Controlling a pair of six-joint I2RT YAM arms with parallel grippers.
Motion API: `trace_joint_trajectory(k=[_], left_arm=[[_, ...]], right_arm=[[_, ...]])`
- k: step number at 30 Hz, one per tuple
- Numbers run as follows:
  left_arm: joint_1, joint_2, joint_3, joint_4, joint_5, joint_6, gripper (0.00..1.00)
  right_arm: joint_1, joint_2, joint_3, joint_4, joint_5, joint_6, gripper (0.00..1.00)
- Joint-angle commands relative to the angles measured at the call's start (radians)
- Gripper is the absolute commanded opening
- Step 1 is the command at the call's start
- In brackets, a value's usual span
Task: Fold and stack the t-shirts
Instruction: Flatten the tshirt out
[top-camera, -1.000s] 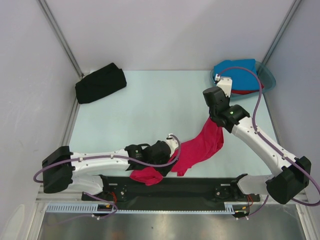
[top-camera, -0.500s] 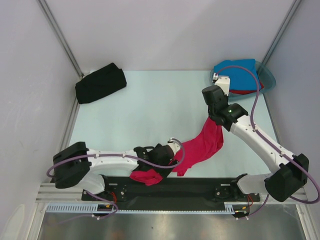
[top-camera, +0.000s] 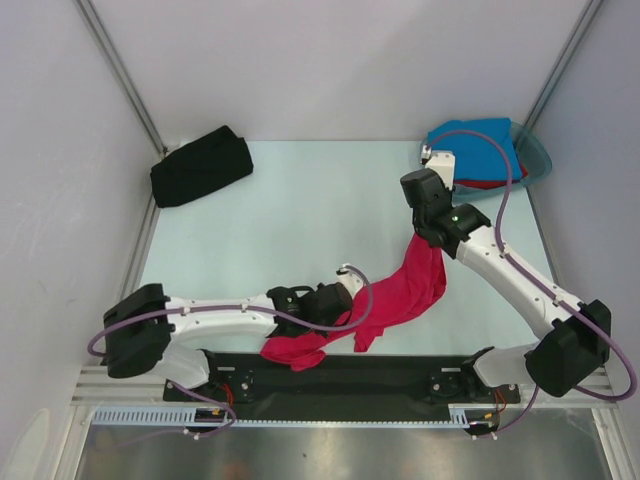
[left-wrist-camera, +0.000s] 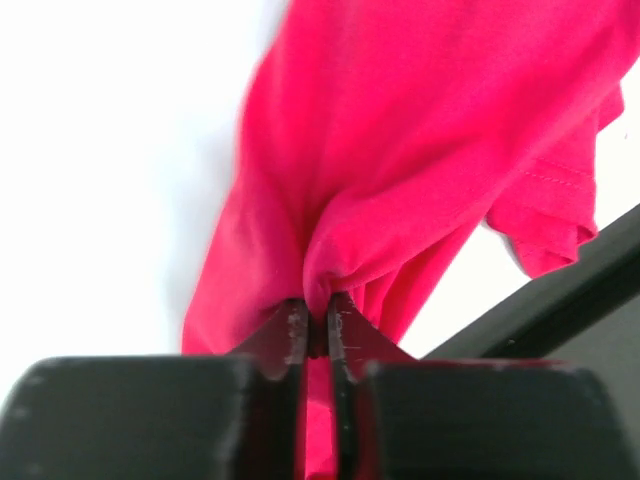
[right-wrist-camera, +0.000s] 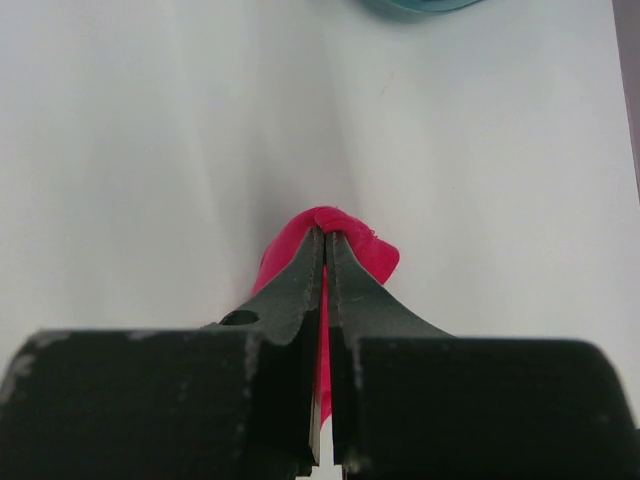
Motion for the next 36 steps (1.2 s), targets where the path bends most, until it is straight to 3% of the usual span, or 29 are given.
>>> trace_joint_trajectory(k=[1,5,11,14,19,24,33,36], left_arm=[[-0.002,-0.081,0.051,-0.054,-0.056,0.013,0.00],[-0.004,-0.110,0.068,-0.100,-0.062,0.009,0.00],[0.020,-0.183,0.192,-0.259,-0.189,0.015,0.00],[0.073,-0.182,0.262,-0.335,-0.301,0.021,0.00],[0.293,-0.138,0.329,-0.331,-0.352,0.007,0.00],[0.497,0.022,0.428,-0.277,-0.396,0.007,0.00],[0.740,0.416,0.690,-0.237,-0.378,0.068,0.01],[0.801,0.513,0.787,-0.226,-0.338,0.096,0.17]], right_arm=[[-0.005,0.002,0.037,0.026,0.001,-0.017,0.00],[-0.008,0.003,0.037,0.039,-0.002,-0.020,0.00],[-0.025,0.015,0.040,0.059,-0.023,-0.037,0.00],[-0.033,0.035,0.048,0.071,-0.025,-0.043,0.00],[-0.063,0.083,0.045,0.112,-0.028,-0.045,0.00],[-0.103,0.172,0.031,0.191,-0.036,-0.029,0.00],[-0.206,0.431,0.136,0.319,-0.046,-0.009,0.00],[-0.223,0.539,0.221,0.289,-0.034,-0.012,0.06]])
